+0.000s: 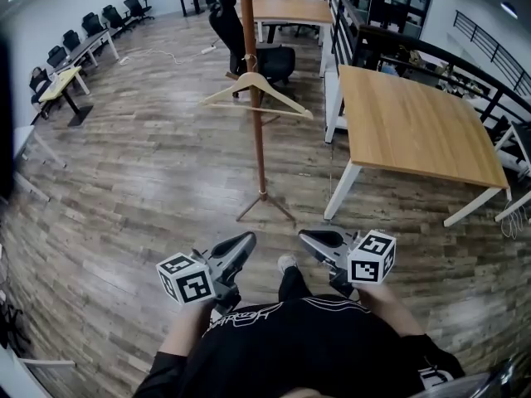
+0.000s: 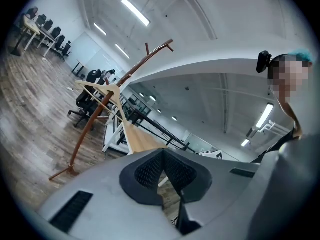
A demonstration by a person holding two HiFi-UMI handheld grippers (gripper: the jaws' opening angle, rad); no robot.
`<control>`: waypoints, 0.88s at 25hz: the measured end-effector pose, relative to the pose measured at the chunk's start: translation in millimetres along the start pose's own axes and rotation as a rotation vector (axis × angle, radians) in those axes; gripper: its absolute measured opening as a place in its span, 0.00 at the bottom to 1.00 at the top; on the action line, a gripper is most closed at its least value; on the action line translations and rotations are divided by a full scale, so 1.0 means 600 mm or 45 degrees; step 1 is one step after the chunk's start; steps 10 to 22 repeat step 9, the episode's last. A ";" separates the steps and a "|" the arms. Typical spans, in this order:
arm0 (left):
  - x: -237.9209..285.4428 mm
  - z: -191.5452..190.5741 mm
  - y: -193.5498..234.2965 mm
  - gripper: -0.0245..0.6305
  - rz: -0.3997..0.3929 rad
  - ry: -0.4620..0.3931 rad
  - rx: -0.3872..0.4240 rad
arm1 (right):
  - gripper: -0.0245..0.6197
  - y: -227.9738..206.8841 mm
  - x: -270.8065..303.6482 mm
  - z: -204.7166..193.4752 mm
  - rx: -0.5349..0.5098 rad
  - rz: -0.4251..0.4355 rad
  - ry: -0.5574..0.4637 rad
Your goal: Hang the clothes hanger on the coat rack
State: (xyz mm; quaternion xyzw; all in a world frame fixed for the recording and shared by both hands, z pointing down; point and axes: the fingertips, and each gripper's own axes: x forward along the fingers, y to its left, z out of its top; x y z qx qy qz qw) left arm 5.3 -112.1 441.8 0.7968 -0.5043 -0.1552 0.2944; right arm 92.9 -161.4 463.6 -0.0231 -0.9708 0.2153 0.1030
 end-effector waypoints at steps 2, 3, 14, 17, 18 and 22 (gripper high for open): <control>-0.003 -0.004 0.006 0.05 0.003 -0.001 -0.016 | 0.10 0.000 0.003 -0.007 0.010 -0.002 0.011; -0.004 -0.004 0.008 0.05 0.004 -0.003 -0.023 | 0.10 0.000 0.005 -0.009 0.013 -0.003 0.016; -0.009 -0.001 0.017 0.05 -0.003 -0.014 -0.076 | 0.10 0.004 0.012 -0.009 0.012 -0.005 0.022; -0.009 -0.001 0.017 0.05 -0.003 -0.014 -0.076 | 0.10 0.004 0.012 -0.009 0.012 -0.005 0.022; -0.009 -0.001 0.017 0.05 -0.003 -0.014 -0.076 | 0.10 0.004 0.012 -0.009 0.012 -0.005 0.022; -0.009 -0.001 0.017 0.05 -0.003 -0.014 -0.076 | 0.10 0.004 0.012 -0.009 0.012 -0.005 0.022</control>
